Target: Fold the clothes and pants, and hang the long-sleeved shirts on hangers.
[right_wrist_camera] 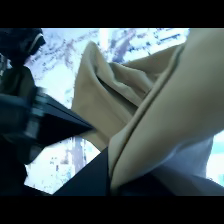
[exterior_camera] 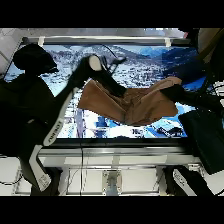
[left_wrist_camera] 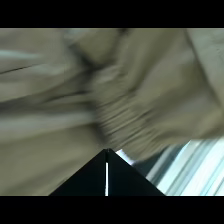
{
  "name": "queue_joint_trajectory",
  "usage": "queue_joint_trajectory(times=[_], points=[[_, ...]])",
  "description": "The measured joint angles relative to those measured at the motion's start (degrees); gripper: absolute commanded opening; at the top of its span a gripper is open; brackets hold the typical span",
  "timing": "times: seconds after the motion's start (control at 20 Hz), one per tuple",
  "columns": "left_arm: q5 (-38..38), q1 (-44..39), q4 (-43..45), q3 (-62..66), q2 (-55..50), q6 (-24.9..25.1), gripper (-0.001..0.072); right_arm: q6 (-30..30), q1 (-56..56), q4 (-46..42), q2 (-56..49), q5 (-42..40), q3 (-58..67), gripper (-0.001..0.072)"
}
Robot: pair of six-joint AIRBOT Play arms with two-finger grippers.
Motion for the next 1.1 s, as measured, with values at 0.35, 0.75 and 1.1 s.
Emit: queue_joint_trajectory(times=[0.35,0.75,1.1], points=[[5.7,-4.3,-3.2,0.0,-8.6,-1.8,0.0010,0.6,1.9,2.5,0.2,-3.7,0.0,0.0017],[7.5,-4.9,0.0,0.0,-10.8,-3.1,0.0010,1.3,2.3,2.9,0.2,-5.4,0.0,0.0017],[6.0,-1.9,0.5,0.1,-8.1,-3.2,0.0010,2.5,11.0,3.1,-4.0,-12.1,0.6,0.0017]])
